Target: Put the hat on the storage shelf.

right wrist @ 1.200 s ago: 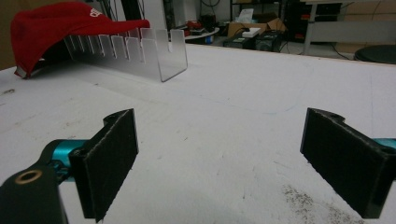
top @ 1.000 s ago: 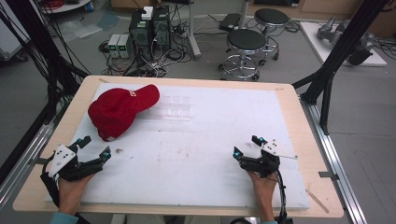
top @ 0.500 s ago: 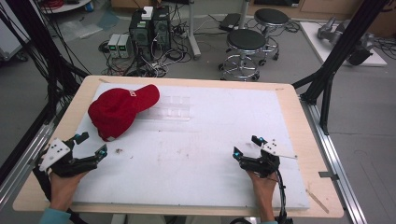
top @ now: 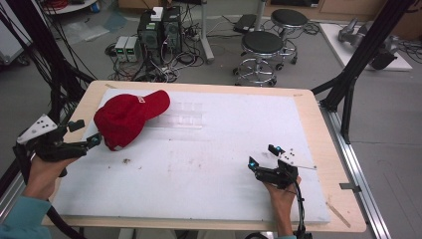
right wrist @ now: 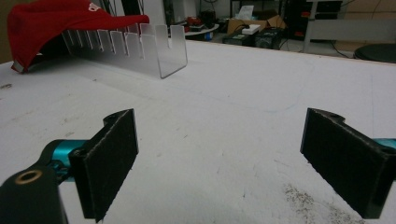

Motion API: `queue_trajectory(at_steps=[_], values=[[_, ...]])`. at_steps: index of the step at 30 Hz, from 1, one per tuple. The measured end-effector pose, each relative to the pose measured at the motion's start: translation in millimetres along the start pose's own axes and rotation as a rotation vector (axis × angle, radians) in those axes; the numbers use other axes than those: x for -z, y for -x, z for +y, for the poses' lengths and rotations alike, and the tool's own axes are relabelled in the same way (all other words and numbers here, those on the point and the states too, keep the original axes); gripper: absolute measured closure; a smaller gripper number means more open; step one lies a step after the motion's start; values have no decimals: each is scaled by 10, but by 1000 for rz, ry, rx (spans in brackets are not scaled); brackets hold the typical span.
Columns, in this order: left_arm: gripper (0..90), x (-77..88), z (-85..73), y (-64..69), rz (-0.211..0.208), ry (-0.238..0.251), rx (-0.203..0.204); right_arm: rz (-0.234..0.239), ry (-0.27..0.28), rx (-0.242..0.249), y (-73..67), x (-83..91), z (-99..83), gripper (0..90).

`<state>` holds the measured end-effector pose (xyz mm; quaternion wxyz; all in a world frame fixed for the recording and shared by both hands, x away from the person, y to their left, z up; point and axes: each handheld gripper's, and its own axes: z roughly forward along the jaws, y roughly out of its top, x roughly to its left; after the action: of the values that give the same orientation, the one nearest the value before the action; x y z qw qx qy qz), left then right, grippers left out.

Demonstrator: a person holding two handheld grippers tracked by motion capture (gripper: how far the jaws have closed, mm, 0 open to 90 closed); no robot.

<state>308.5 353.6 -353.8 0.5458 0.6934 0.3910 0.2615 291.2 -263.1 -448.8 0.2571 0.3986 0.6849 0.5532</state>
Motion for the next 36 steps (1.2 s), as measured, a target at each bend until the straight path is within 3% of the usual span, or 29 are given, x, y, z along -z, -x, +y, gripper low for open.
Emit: queue_trajectory(at_steps=[5, 13, 22, 26, 30, 36], values=[[151, -122, 158, -155, 31, -41, -48, -6, -6, 5, -8, -2, 1, 102], [151, -441, 258, -367, 58, -141, -68, -17, -11, 1, -15, -6, 2, 102], [148, -709, 292, -589, 49, -207, -15, -50, -10, -9, -6, -8, 4, 102], [144, -762, 227, -642, 31, -258, 22, -51, -8, -8, -11, -11, 3, 102], [136, -774, 179, -686, 16, -255, 53, -54, -10, -13, -13, -9, 3, 102], [120, -864, 70, -723, 6, -294, 105, -59, -10, -2, -16, -10, 3, 102]])
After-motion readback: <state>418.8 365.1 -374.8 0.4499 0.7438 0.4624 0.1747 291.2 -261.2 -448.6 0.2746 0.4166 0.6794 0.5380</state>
